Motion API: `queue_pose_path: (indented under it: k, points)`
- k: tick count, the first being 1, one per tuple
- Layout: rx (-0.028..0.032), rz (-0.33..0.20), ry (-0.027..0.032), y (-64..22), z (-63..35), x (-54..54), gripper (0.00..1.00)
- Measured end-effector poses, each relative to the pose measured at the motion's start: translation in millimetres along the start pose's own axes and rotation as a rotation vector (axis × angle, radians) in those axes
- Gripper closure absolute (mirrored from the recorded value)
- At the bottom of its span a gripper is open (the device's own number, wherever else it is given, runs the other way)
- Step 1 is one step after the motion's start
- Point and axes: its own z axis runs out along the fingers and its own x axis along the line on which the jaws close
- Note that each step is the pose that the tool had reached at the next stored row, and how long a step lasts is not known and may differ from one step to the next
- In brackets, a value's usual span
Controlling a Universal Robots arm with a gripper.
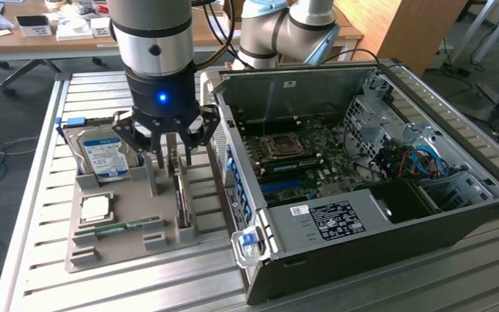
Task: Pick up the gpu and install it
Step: 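Pick up the gpu and move the gpu toward the slot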
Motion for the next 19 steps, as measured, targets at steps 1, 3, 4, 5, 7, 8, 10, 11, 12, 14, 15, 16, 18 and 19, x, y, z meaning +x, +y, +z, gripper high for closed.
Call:
queue_pose_path:
  k: [1, 3, 4, 5, 7, 8, 10, 11, 12, 14, 15, 16, 18, 19]
  points:
    - [0.0001, 0.0, 0.0, 0.0, 0.0, 0.0, 0.53]
    - [0.0001, 0.0, 0.0, 0.0, 0.0, 0.0, 0.53]
    - [0.0, 0.0, 0.0, 0.0, 0.3, 0.0, 0.53]
    - [-0.0002, 0.0, -0.0002, 0.0, 0.9, 0.0, 0.53]
    - [0.0, 0.0, -0.0001, -0.1, 1.9, 0.0, 0.53]
    - [0.0002, 0.0, 0.0001, -0.1, 2.1, 0.0, 0.53]
    - [0.0002, 0.0, 0.0002, -0.1, 2.1, 0.1, 0.53]
    - [0.0001, 0.0, 0.0001, -0.1, 2.1, 0.0, 0.53]
    - [0.0001, 0.0, 0.0, -0.1, 2.2, 0.0, 0.53]
    - [0.0001, 0.0, 0.0, -0.1, 2.3, 0.1, 0.53]
    - [-0.0002, 0.0, -0.0002, -0.1, 2.8, 0.0, 0.53]
    - [-0.0002, 0.0, -0.0002, -0.1, 3.2, 0.1, 0.53]
    - [0.0001, 0.0, 0.0, -0.2, 3.9, 0.1, 0.53]
    - [0.0001, 0.0, 0.0, -0.2, 4.2, 0.1, 0.53]
